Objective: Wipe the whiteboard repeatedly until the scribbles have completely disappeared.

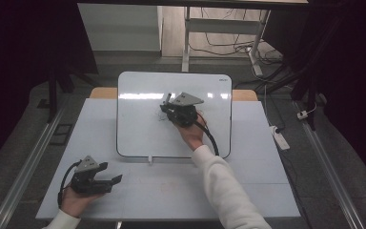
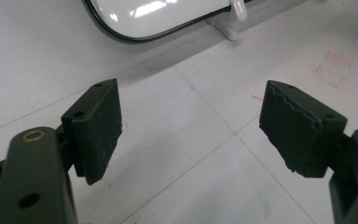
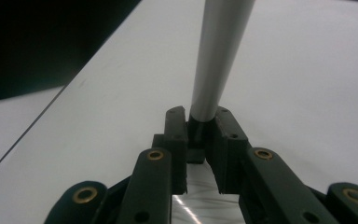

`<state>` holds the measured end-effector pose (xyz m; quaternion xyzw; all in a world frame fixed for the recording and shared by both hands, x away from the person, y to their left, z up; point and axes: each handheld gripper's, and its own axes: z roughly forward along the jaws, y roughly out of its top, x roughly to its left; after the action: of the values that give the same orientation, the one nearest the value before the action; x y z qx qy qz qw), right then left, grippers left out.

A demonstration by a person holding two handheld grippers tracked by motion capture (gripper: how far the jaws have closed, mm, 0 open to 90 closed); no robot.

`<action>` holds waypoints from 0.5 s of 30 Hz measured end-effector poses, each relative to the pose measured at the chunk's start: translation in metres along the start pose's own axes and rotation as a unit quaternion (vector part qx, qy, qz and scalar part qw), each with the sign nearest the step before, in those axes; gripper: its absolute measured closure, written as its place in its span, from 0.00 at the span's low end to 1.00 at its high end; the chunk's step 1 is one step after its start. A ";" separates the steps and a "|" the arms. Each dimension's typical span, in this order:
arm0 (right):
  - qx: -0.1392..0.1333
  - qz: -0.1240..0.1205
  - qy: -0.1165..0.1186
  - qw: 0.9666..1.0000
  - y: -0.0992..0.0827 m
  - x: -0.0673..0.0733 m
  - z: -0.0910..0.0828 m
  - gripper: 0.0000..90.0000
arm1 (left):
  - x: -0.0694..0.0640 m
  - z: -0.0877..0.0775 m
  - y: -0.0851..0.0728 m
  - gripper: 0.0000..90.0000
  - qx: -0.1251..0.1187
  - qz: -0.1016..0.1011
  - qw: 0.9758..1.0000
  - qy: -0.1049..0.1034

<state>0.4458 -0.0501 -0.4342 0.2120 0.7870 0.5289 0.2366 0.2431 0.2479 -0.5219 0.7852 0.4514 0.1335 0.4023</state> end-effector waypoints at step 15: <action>-0.016 0.030 -0.039 0.999 0.009 -0.004 0.004 0.86 | 0.000 0.000 0.000 0.24 -0.001 0.000 1.000 -0.001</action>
<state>0.4522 -0.0469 -0.4265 0.2517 0.7621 0.5396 0.2544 0.2435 0.2476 -0.5217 0.7850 0.4511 0.1330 0.4032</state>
